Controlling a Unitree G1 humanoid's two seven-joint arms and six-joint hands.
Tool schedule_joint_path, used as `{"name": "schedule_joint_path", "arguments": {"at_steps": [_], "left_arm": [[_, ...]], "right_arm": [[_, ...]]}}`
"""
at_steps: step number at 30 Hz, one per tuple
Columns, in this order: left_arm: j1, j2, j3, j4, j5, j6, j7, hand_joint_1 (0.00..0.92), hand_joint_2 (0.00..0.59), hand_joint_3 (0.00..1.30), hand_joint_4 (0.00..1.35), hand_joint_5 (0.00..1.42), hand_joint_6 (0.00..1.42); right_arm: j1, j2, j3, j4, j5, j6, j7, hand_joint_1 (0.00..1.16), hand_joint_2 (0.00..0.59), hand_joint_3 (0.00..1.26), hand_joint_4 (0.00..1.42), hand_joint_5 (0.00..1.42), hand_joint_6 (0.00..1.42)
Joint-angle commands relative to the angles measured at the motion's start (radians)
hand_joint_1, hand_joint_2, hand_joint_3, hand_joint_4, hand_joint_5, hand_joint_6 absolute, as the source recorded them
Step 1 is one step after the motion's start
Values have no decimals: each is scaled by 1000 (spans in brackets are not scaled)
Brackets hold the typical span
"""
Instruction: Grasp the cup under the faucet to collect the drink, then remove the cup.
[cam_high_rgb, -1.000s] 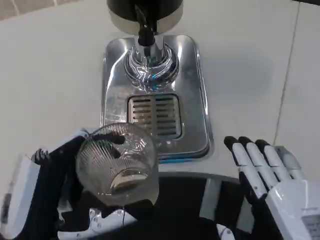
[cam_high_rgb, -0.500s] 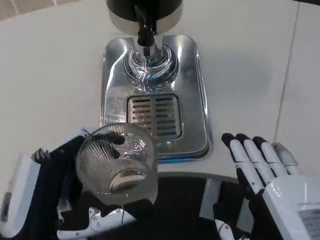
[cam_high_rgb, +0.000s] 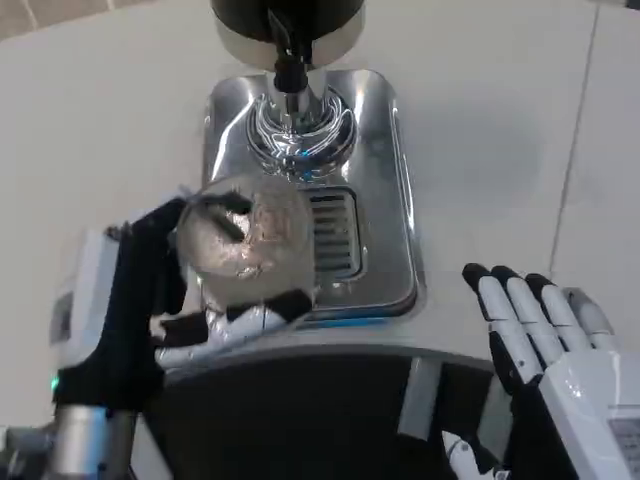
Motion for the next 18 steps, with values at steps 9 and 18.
{"name": "schedule_joint_path", "arguments": {"at_steps": [9, 18], "left_arm": [[-204, 37, -90, 302, 46, -7, 109, 760, 0, 1084, 1026, 1374, 1424], [-347, 53, -136, 511, 49, -9, 182, 760, 0, 1084, 1026, 1374, 1424]], "right_arm": [[17, 46, 22, -48, -52, 15, 39, 435, 558, 0, 0, 0, 0], [38, 61, 43, -47, -78, 18, 33, 438, 554, 0, 0, 0, 0]]}}
